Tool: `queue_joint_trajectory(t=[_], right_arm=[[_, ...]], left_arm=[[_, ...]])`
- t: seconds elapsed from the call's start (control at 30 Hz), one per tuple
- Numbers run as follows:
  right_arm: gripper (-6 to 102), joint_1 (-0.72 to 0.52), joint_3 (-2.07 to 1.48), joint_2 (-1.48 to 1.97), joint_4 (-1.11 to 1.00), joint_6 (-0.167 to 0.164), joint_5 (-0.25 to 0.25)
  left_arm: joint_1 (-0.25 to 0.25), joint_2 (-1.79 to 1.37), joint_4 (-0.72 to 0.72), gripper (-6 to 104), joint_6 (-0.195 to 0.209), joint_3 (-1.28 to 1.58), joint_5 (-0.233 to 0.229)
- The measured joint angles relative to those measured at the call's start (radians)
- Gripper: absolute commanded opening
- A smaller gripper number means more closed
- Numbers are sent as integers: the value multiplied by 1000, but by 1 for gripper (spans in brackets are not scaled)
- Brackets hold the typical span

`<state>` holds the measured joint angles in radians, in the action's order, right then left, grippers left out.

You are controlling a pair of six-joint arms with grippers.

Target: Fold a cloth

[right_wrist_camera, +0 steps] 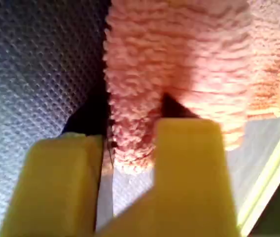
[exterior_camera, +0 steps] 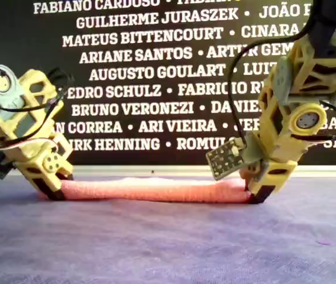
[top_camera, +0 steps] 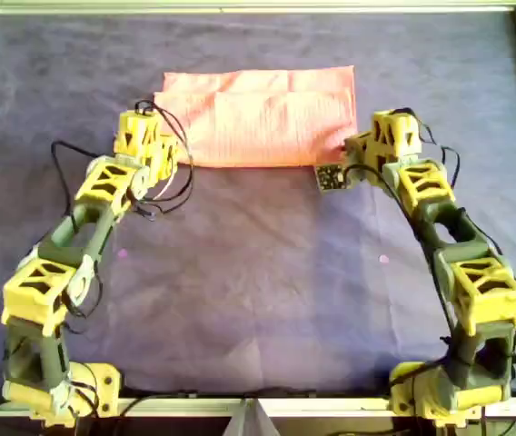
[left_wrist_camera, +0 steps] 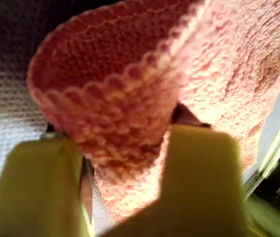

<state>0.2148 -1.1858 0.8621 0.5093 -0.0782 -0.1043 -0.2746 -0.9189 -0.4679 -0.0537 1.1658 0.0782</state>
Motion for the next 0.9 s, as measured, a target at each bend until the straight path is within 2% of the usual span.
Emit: queue_joint_trajectory(t=[0.1, 0.17, 0.23, 0.57, 0.77, 0.9], right_arm=[[-2, -2, 2, -14, -43, 0, -3], [-2, -6, 2, -26, -80, 0, -5], [-1, -8, 2, -35, -107, 0, 0], [-1, -8, 2, -31, -98, 6, 3], [-1, -28, -101, 132, 38, 6, -8], [-1, -44, -247, 278, 52, 6, -9]], left_arm=[[0, 0, 0, 15, 3, 0, 0], [-2, 0, 0, 4, 6, 0, 0], [-2, 0, 0, -2, 6, 0, 0], [-2, -44, 0, -1, 6, 5, 0], [-8, -218, 0, -1, 6, 175, 9], [-35, -310, 0, -1, 6, 299, 11]])
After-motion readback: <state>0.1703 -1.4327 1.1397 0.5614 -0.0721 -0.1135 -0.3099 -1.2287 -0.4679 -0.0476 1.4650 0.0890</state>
